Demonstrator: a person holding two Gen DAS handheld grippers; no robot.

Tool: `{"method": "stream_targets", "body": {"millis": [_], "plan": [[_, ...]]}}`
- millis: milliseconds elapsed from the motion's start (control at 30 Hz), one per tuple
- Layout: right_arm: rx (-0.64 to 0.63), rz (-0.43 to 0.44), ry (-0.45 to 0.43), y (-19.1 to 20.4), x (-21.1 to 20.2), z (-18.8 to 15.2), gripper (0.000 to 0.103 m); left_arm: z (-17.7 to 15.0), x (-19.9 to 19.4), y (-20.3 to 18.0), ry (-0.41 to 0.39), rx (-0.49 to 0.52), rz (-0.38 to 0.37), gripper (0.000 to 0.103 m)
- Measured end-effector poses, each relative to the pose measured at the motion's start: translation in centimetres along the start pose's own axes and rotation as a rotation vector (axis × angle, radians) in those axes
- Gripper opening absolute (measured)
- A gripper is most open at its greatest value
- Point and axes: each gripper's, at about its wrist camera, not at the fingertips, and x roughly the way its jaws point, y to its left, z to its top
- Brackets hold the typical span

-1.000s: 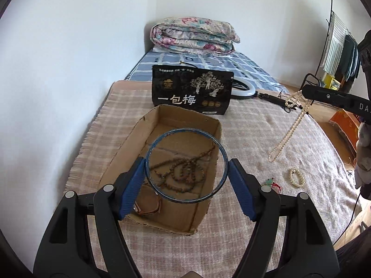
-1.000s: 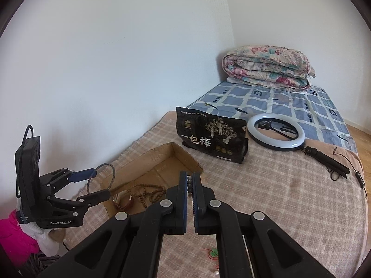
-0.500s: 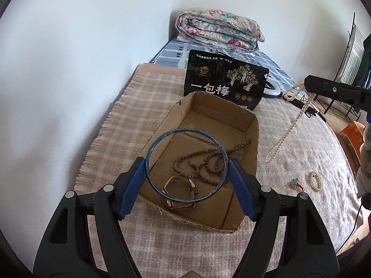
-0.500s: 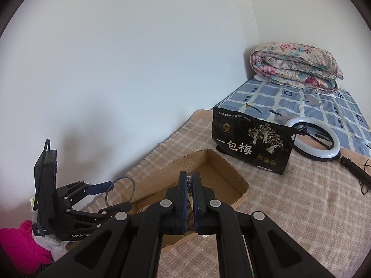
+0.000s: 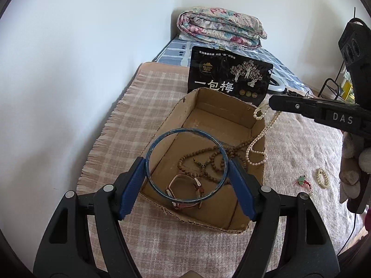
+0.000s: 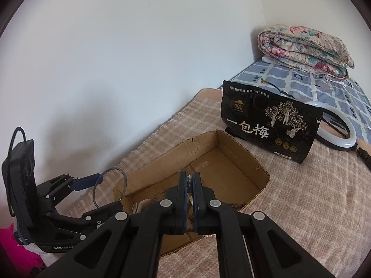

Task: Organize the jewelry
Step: 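Open the left tool over the box while the right tool opens too, then move the left tool to the green jade pendant while the right tool reaches the cream bracelet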

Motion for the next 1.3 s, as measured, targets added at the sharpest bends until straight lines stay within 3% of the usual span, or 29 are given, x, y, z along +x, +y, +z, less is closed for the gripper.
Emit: {"method": "stream_targets", "body": {"millis": [467,667,733,933,1300], "plan": [[0.007,-0.039,0.076,-1.2,3.2,-1.2,0.003,-0.2,0.6,-0.8,0.019,0.033,0.005,0.074],[0.014,-0.09,0.079,-1.4,3.4,-1.3,0.053,-0.2,0.8,-0.7,0.026,0.025,0.01,0.08],[0.018,-0.122,0.064,-1.5,3.2,-1.3,0.085,-0.2,0.8,-0.7,0.025,0.021,0.009,0.083],[0.038,-0.173,0.039,-2.1,2.6,-1.0,0.099,-0.2,0.9,-0.7,0.035,0.013,-0.004,0.084],[0.052,-0.186,0.038,-2.9,1.9,-1.4,0.1,-0.1,0.8,-1.4,0.038,0.014,-0.007,0.084]]}}
